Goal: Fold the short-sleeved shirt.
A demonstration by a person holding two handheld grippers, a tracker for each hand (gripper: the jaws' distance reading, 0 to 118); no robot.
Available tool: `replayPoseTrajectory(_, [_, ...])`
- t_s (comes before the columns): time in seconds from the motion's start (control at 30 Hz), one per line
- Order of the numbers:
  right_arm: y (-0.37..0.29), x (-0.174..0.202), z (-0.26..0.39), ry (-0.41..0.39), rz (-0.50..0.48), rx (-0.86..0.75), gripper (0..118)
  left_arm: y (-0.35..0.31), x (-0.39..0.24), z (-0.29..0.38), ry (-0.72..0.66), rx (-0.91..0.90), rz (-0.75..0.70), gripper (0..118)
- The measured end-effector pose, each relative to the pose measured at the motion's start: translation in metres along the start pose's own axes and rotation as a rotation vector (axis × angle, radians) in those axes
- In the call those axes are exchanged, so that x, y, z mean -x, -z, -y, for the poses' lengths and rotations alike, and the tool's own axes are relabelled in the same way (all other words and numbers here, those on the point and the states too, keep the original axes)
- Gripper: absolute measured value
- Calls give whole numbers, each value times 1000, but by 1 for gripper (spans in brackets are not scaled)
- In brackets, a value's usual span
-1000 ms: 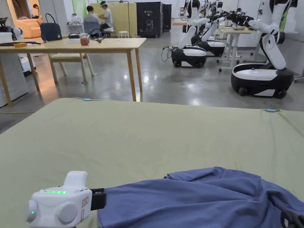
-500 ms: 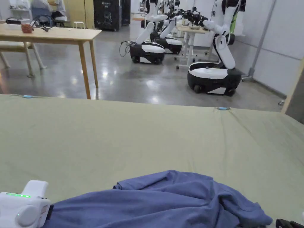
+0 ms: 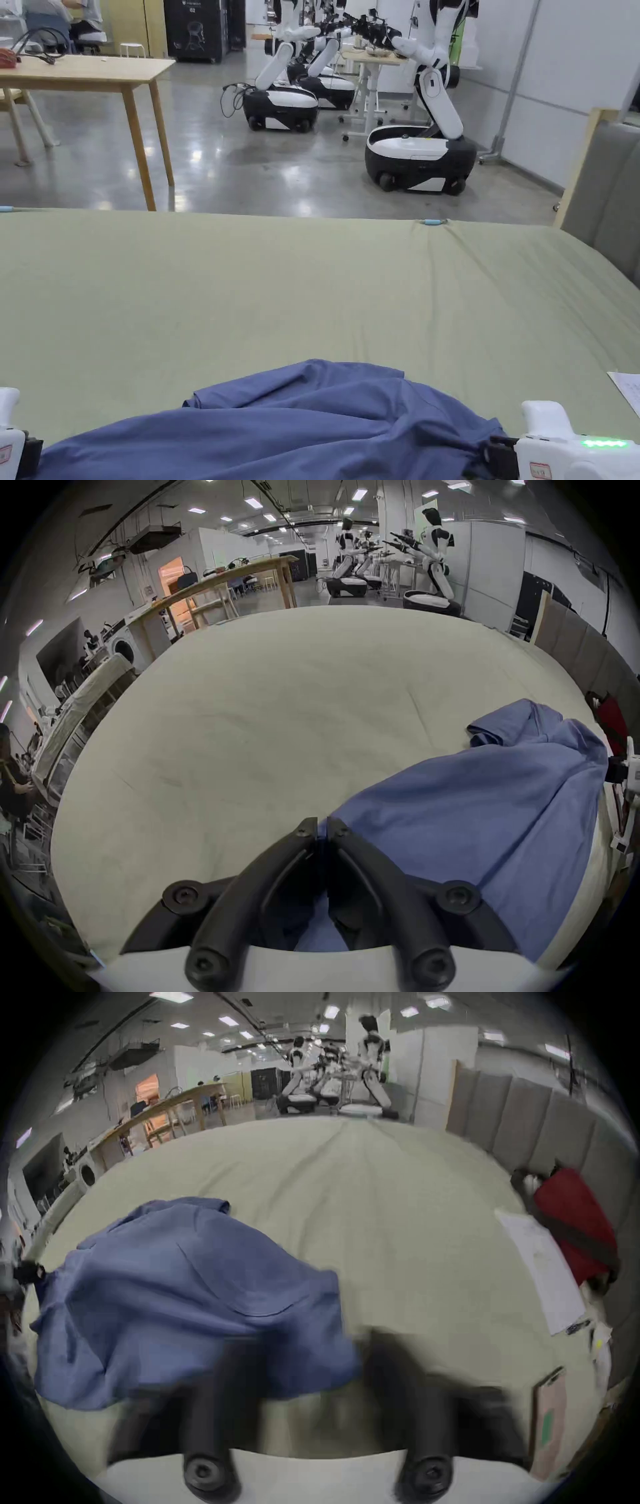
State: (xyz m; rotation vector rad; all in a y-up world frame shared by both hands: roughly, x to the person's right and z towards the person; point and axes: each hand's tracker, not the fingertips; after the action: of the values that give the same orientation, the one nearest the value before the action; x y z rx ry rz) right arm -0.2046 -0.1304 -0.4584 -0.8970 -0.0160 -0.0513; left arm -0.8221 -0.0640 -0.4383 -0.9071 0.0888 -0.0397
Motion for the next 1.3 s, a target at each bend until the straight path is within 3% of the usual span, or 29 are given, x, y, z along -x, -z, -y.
replayPoseTrajectory(0.07, [1, -3, 1, 36, -60, 5, 9, 0, 1, -2, 1, -16, -15, 2])
replayPoseTrajectory(0.13, [-16, -4, 1, 15, -36, -80, 9, -3, 0, 1, 1, -21, -26, 2])
replayPoseTrajectory(0.27, [-72, 0, -12, 52, -54, -210, 9, -28, 4, -8, 7, -103, -66, 2])
replayPoseTrajectory(0.37, [-121, 11, -40, -35, -33, -286, 9, -62, 10, -30, 23, -183, -67, 2])
replayPoseTrajectory(0.47, [-171, 20, -74, -64, -19, -375, 9, -103, 17, -60, 51, -249, -61, 2])
replayPoseTrajectory(0.63, [-255, 28, -131, -30, 1, -528, 9, -170, 33, -114, 56, -396, -76, 2])
replayPoseTrajectory(0.97, [-366, 5, -248, 76, 93, -770, 9, -261, 41, -234, -31, -668, -48, 2])
replayPoseTrajectory(1.13, [-375, -1, -271, 94, 100, -809, 9, -271, 41, -274, -52, -706, -42, 2])
replayPoseTrajectory(1.3, [-322, -1, -263, 86, 104, -758, 9, -224, 35, -269, -57, -662, -44, 2])
